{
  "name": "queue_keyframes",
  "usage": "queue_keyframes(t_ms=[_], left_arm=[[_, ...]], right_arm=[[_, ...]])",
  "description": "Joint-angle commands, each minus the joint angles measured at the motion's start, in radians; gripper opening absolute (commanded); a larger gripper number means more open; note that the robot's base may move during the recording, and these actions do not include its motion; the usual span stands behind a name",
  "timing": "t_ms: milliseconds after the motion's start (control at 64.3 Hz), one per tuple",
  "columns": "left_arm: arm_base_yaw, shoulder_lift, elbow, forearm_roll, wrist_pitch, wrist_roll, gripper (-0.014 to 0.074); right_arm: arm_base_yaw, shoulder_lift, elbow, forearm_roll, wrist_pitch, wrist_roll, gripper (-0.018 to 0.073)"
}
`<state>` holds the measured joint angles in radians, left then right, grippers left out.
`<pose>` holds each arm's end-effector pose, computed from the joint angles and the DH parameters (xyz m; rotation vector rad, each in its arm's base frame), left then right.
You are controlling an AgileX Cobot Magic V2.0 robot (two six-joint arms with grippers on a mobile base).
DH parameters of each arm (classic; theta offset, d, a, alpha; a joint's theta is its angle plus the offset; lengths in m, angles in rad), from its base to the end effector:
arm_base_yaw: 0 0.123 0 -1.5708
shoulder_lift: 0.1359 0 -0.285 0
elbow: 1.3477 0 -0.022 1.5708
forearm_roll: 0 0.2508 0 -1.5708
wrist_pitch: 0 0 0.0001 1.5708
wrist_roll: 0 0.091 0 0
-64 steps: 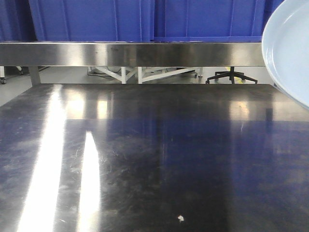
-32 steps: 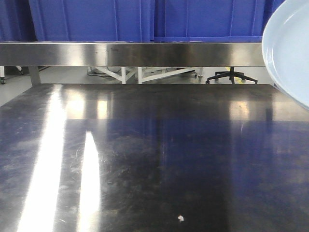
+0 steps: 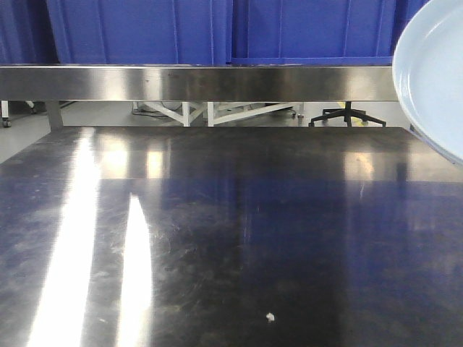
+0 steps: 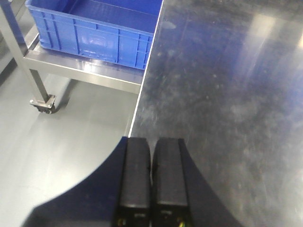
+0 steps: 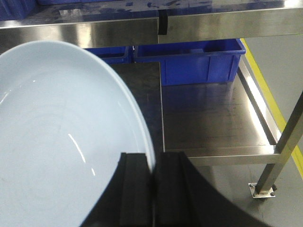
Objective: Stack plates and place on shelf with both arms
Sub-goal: 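Drive the base away from the table toward the bin shelves, holding the plates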
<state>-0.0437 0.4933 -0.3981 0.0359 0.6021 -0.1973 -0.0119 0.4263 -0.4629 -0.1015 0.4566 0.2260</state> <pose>0.0951 -0.0023 0.2585 -0.1468 2.1772 -0.0980 0.0909 -0.0052 0.2981 0.1696 1.8938 0.0410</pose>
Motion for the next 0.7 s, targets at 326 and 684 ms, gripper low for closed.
queue_keyframes(t_ms=[326, 684], left_arm=[[0.004, 0.005, -0.028, -0.007, -0.075, -0.009, 0.0086], [0.004, 0.005, -0.028, -0.007, -0.075, -0.009, 0.0086]], right_arm=[[-0.005, 0.003, -0.033, -0.001, -0.095, 0.004, 0.0029], [-0.005, 0.003, -0.033, -0.001, -0.095, 0.004, 0.0029]])
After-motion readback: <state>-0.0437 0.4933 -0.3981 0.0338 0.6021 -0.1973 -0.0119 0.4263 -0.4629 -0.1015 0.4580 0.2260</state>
